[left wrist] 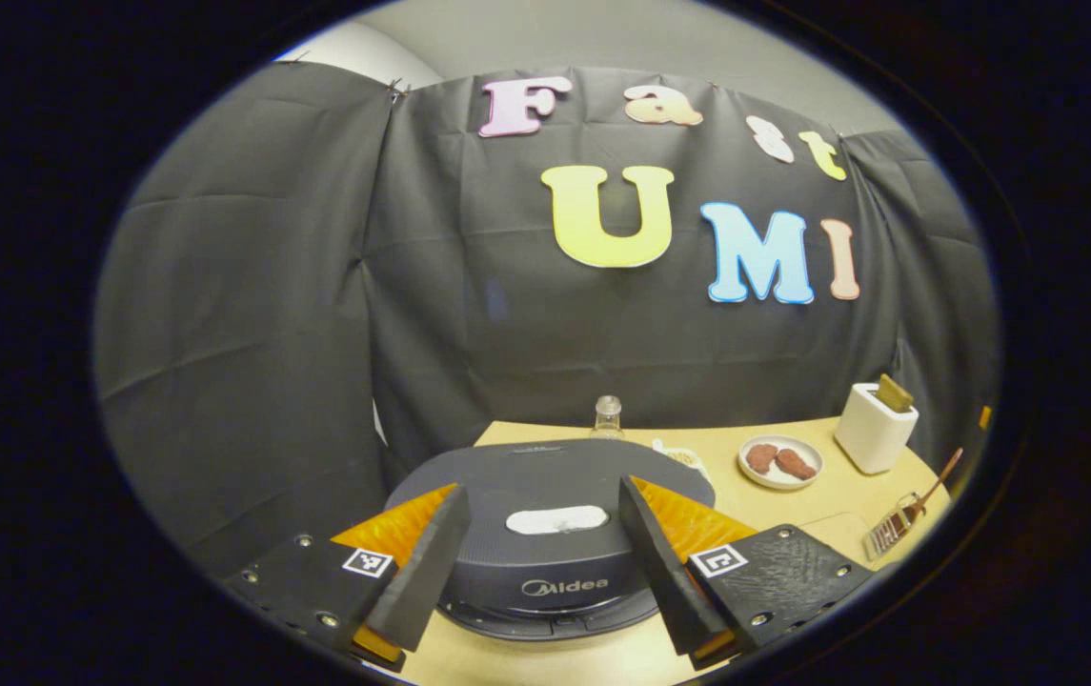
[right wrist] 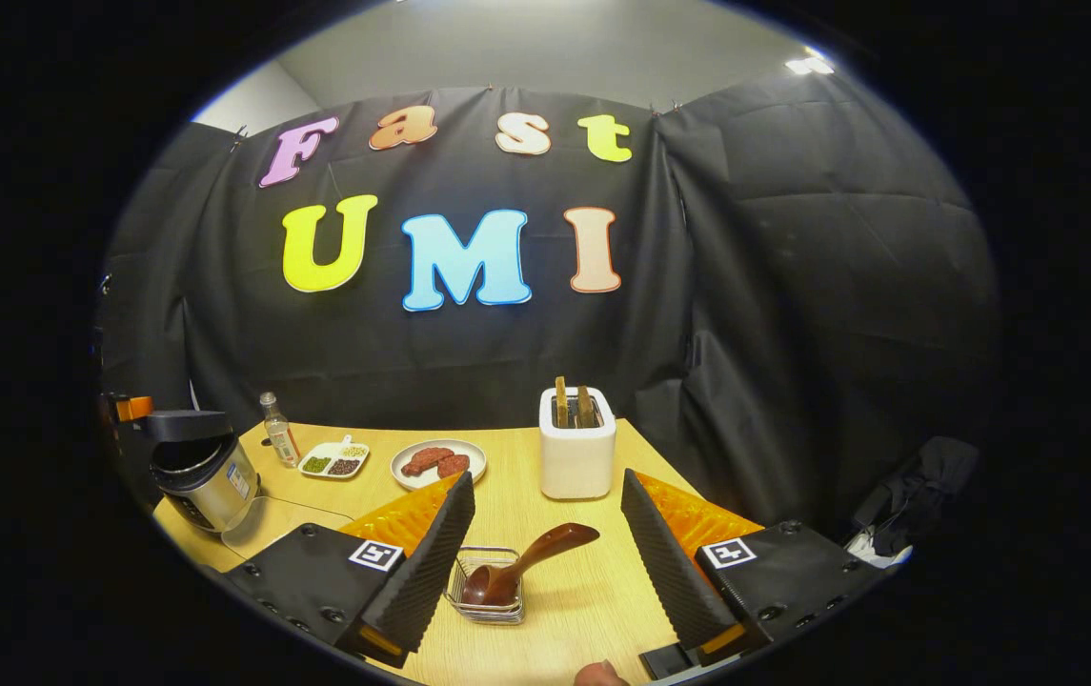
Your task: Close the left gripper, press the button to open the rice cooker; take a wooden spoon from the chopstick holder with the right hand, scoop a spoonful of rice and pour it into the rice cooker, then put the wooden spoon back into the chopstick holder.
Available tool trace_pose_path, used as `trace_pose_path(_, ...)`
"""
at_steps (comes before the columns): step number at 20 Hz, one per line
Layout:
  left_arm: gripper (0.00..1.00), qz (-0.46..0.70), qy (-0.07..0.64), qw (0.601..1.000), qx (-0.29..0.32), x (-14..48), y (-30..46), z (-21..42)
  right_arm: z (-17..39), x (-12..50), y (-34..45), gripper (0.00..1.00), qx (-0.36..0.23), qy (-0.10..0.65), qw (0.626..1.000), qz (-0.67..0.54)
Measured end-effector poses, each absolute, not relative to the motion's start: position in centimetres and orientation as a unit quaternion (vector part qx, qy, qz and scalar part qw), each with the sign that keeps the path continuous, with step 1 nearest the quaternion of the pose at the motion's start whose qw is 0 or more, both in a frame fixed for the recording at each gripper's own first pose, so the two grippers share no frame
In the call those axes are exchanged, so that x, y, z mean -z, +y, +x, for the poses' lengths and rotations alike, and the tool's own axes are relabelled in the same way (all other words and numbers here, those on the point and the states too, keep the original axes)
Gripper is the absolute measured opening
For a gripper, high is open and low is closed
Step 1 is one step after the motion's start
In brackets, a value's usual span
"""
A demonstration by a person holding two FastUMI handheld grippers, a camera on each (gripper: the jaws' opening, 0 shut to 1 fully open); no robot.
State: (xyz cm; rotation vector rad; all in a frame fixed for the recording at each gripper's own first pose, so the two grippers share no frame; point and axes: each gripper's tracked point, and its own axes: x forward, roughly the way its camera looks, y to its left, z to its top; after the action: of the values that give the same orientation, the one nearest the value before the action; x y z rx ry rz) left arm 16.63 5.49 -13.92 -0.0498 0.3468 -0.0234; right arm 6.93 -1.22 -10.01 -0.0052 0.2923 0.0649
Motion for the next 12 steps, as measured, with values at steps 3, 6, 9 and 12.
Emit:
trace_pose_path(3, 0.97, -0.023, 0.175, 0.984, 0.009, 14.9, 5.4, 16.4, 6.9, 10.2, -1.1, 0.98, -0.032, 0.148, 0.988, -0.004)
trace_pose_path(6, 0.95, -0.022, 0.174, 0.984, 0.006, 15.6, 5.3, 16.0, 6.8, 10.6, -0.8, 0.98, -0.033, 0.151, 0.988, -0.004)
trace_pose_path(9, 0.97, -0.021, 0.173, 0.985, 0.005, 16.4, 5.2, 15.6, 6.9, 10.9, -0.4, 0.98, -0.035, 0.154, 0.987, -0.006)
trace_pose_path(12, 0.98, -0.021, 0.177, 0.984, 0.005, 17.4, 5.0, 15.5, 7.0, 11.2, -0.2, 0.98, -0.036, 0.158, 0.987, -0.005)
